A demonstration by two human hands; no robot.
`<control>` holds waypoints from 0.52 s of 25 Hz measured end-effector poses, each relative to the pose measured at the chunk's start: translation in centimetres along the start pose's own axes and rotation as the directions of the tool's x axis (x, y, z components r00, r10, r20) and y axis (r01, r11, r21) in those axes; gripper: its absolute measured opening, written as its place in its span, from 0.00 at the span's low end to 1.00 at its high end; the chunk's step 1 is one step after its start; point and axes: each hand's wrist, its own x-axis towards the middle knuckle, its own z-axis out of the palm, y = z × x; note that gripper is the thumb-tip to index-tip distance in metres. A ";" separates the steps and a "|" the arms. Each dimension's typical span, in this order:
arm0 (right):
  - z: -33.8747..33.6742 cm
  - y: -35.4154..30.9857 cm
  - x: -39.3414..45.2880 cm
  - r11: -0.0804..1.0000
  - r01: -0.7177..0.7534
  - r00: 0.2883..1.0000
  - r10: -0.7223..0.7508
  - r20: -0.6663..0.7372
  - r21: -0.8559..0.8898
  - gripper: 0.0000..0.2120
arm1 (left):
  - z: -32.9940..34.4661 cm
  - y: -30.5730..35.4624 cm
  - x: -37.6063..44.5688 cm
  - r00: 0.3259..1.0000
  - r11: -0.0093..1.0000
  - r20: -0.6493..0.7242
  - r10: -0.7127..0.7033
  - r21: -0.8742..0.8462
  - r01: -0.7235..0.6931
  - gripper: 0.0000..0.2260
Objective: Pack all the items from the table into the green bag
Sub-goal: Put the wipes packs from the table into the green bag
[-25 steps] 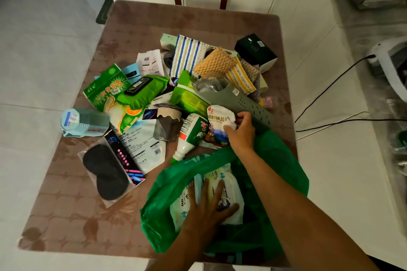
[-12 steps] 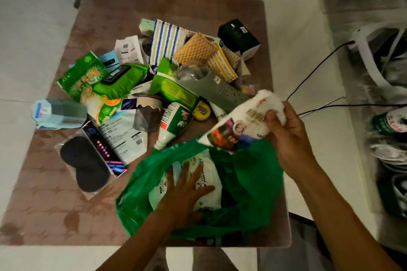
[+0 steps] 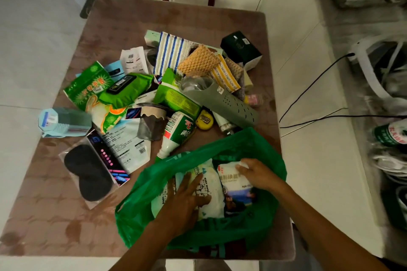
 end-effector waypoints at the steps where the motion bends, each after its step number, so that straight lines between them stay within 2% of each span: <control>1: 0.6 -0.1 -0.3 1.000 -0.010 1.000 0.010 0.025 0.012 0.09 | 0.0 -0.1 -0.1 1.000 1.000 0.020 0.001 -0.009 -0.001 0.25; 2: 0.8 -0.2 -0.6 0.996 -0.035 0.999 0.037 0.028 -0.083 0.11 | -0.2 -0.2 -0.2 0.999 1.000 0.045 -0.002 -0.018 0.003 0.24; 3: 0.7 -0.4 -1.0 0.962 -0.051 0.999 0.050 -0.014 -0.267 0.13 | -0.8 -0.1 -0.5 0.998 1.000 0.061 -0.009 -0.027 0.010 0.24; 4: 0.3 -0.7 -1.5 0.894 -0.092 0.993 0.048 -0.109 -0.438 0.13 | -1.6 0.0 -0.9 0.999 0.999 0.036 -0.008 -0.038 0.010 0.22; 5: -0.1 -1.6 -2.0 0.838 -0.102 0.975 -0.024 -0.223 -0.536 0.12 | -2.5 -0.2 -1.4 0.998 0.998 -0.060 -0.007 -0.055 0.003 0.19; 6: -0.4 -3.2 -2.2 0.841 -0.038 0.940 -0.152 -0.304 -0.540 0.12 | -3.3 -0.6 -2.0 0.977 0.996 -0.212 -0.033 -0.084 0.015 0.15; 8: 0.0 -8.0 -1.8 0.851 0.243 0.819 -0.438 -0.371 -0.466 0.15 | -4.5 -1.7 -3.4 0.885 0.992 -0.452 -0.112 -0.108 0.071 0.10; 9: 0.8 -10.6 -0.7 0.788 0.376 0.746 -0.570 -0.346 -0.487 0.17 | -5.0 -2.6 -4.1 0.867 0.985 -0.469 -0.170 -0.117 0.130 0.10; 10: 1.7 -13.0 1.0 0.690 0.441 0.697 -0.666 -0.265 -0.574 0.21 | -5.1 -3.6 -4.7 0.865 0.977 -0.454 -0.214 -0.106 0.186 0.11; 11: 2.7 -15.0 3.0 0.585 0.444 0.690 -0.706 -0.157 -0.678 0.26 | -4.9 -4.6 -5.1 0.886 0.970 -0.394 -0.244 -0.080 0.231 0.12; 13: 4.1 -17.3 6.8 0.416 0.381 0.803 -0.592 0.072 -0.826 0.36 | -4.0 -6.2 -5.3 0.931 0.961 -0.246 -0.270 -0.004 0.278 0.16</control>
